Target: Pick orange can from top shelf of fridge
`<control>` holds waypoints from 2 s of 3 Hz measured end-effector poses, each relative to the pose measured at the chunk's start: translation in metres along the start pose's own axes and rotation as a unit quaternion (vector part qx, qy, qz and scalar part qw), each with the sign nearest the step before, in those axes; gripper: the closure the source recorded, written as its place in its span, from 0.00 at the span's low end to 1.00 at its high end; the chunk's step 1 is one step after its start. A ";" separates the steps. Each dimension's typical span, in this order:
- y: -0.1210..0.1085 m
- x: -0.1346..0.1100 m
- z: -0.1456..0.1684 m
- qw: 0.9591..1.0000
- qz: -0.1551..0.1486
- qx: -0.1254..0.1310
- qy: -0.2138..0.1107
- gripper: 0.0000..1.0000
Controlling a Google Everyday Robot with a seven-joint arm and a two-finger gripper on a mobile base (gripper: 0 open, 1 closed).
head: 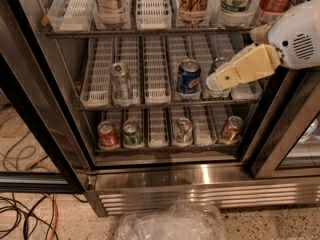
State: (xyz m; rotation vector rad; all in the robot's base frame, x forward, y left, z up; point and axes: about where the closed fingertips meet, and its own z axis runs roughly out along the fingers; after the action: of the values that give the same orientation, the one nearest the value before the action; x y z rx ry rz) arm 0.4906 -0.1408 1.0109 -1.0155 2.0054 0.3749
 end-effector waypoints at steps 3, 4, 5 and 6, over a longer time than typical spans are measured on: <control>0.011 -0.037 0.023 0.997 0.017 0.038 -0.064 0.00; 0.022 -0.061 0.043 0.991 0.033 0.069 -0.106 0.00; 0.030 -0.083 0.050 0.982 0.053 0.111 -0.144 0.00; 0.036 -0.102 0.047 0.968 0.063 0.159 -0.183 0.00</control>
Offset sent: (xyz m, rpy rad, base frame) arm 0.0327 0.0359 0.0127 0.0749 -0.1101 -0.0547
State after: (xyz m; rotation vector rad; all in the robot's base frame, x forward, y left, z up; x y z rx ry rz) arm 0.5212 -0.0376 1.0598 -0.5729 1.7263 0.2718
